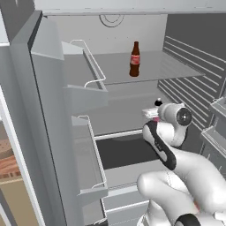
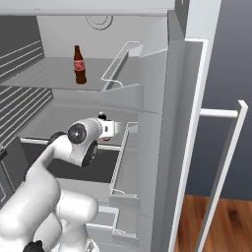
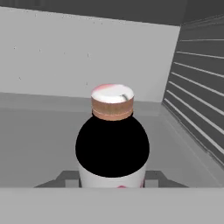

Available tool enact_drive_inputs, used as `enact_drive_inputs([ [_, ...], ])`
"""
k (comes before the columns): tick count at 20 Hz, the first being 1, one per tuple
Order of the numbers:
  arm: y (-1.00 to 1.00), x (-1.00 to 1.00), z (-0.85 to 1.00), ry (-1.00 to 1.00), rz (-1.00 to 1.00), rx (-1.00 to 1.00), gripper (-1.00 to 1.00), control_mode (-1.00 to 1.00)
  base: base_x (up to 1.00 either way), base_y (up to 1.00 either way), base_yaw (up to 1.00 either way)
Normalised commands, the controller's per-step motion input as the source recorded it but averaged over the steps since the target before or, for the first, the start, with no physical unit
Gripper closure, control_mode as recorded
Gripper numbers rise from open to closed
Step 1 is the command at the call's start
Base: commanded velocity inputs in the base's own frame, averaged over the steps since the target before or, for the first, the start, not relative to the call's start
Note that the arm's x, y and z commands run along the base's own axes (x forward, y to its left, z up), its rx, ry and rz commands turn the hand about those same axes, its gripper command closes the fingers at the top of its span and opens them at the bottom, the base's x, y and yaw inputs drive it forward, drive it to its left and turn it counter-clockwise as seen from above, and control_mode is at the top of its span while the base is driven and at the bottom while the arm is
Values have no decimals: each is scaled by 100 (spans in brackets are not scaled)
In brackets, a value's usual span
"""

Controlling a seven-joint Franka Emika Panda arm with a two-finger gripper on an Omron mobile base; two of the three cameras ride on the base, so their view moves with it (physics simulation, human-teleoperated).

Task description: Open the fridge, grab two sodas, and place both sodas inside the bowl with ice on the dining counter.

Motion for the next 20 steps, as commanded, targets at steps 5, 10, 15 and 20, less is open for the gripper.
enact_drive_inputs([
  [5, 5, -83, 97, 16, 0, -3, 100, -100, 0, 0, 0],
  [10, 0, -100, 44, 13, 0, -1, 100, -100, 0, 0, 0],
  [15, 0, -100, 18, 5, 0, 0, 100, -100, 0, 0, 0],
  [20, 0, -100, 40, 0, 1, 0, 100, -100, 0, 0, 0],
])
